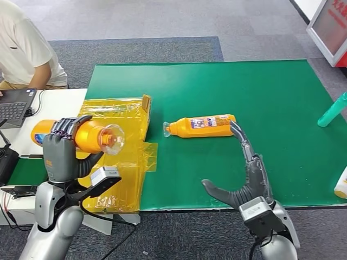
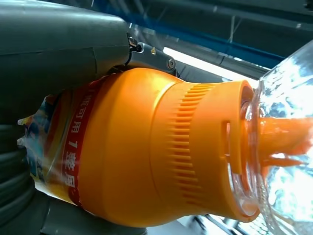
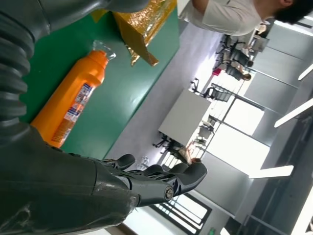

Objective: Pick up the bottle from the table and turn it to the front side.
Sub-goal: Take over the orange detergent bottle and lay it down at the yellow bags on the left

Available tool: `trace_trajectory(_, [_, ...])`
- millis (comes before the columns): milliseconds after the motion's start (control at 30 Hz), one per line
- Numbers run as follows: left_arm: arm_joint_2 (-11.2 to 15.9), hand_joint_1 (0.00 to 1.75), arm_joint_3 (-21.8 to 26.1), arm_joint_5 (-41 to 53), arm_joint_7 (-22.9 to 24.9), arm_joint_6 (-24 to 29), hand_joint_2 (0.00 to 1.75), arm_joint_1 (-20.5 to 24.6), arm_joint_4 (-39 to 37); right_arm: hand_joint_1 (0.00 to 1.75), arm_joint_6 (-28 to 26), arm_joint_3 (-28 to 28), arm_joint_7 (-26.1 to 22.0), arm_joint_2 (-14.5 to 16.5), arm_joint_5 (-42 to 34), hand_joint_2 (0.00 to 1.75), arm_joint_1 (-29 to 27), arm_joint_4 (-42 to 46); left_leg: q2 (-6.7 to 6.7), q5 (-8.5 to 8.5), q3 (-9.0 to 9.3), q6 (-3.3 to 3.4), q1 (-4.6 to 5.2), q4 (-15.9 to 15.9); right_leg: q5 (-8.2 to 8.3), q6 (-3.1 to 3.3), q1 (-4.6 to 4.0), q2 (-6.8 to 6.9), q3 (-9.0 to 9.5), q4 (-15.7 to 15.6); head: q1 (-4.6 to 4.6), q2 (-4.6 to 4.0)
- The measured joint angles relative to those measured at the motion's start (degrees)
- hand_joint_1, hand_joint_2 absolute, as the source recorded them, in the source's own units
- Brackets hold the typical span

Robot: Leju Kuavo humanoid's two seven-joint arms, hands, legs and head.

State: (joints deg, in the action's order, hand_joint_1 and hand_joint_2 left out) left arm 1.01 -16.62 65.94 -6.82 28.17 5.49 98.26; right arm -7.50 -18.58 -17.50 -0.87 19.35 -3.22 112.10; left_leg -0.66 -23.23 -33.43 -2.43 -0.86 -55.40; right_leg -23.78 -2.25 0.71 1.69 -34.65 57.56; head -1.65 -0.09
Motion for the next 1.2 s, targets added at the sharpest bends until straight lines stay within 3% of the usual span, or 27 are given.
trace_trajectory(100, [1.4, 1.75, 0.0, 6.7, 3.5, -3.4, 1.75, 1.9, -2.9, 0.00, 0.1, 0.3, -2.5, -0.3, -0.4, 1.75, -0.9, 3.2, 0.00, 0.00, 0.01, 0.00, 0.00, 0.0, 0.00, 0.00, 0.00, -0.01, -0.01, 0.0, 0.01, -0.01])
trace_trajectory(267, [3.4, 1.75, 0.0, 8.1, 6.3, -11.9, 1.75, 6.8, -10.2, 0.00, 1.8, 0.3, -4.0, -1.3, 0.1, 1.75, -2.2, 9.2, 0.00, 0.06, 0.00, -0.04, 0.00, 0.0, 0.03, 0.01, -0.01, -0.01, -0.01, 0.0, 0.01, 0.00])
trace_trajectory(633, [4.1, 1.75, -0.8, 5.8, 6.7, -19.6, 1.75, 15.7, -22.7, 0.00, 0.6, -1.6, -8.3, -2.2, 1.5, 1.75, -2.0, 14.6, -0.01, 0.09, -0.01, -0.02, 0.00, 0.0, 0.08, -0.01, 0.00, -0.02, -0.02, 0.0, 0.01, 0.00])
trace_trajectory(800, [4.0, 1.75, -3.0, 2.2, 4.0, -25.6, 1.75, 21.6, -32.2, 0.00, -0.7, -3.1, -8.5, -3.2, 2.1, 1.75, -1.0, 15.6, -0.01, 0.14, -0.02, -0.03, 0.00, 0.0, 0.12, -0.04, 0.00, -0.03, -0.02, 0.0, 0.00, 0.00])
trace_trajectory(933, [3.2, 1.75, -4.5, -2.4, 2.3, -29.8, 0.00, 26.7, -40.3, 0.00, -2.0, -4.5, -8.4, -3.8, 2.1, 1.75, 0.1, 15.7, -0.01, 0.21, -0.04, 0.03, 0.01, 0.0, 0.18, -0.07, 0.00, -0.03, -0.03, 0.0, 0.00, 0.00])
trace_trajectory(1200, [0.4, 1.75, -7.7, -6.6, 1.6, -32.7, 0.00, 31.6, -50.2, 0.00, -4.4, -7.2, -8.0, -5.0, 2.5, 1.75, 2.0, 15.7, -0.01, 0.22, -0.12, 0.06, 0.04, 0.0, 0.20, -0.09, 0.03, -0.02, -0.07, 0.0, 0.00, -0.01])
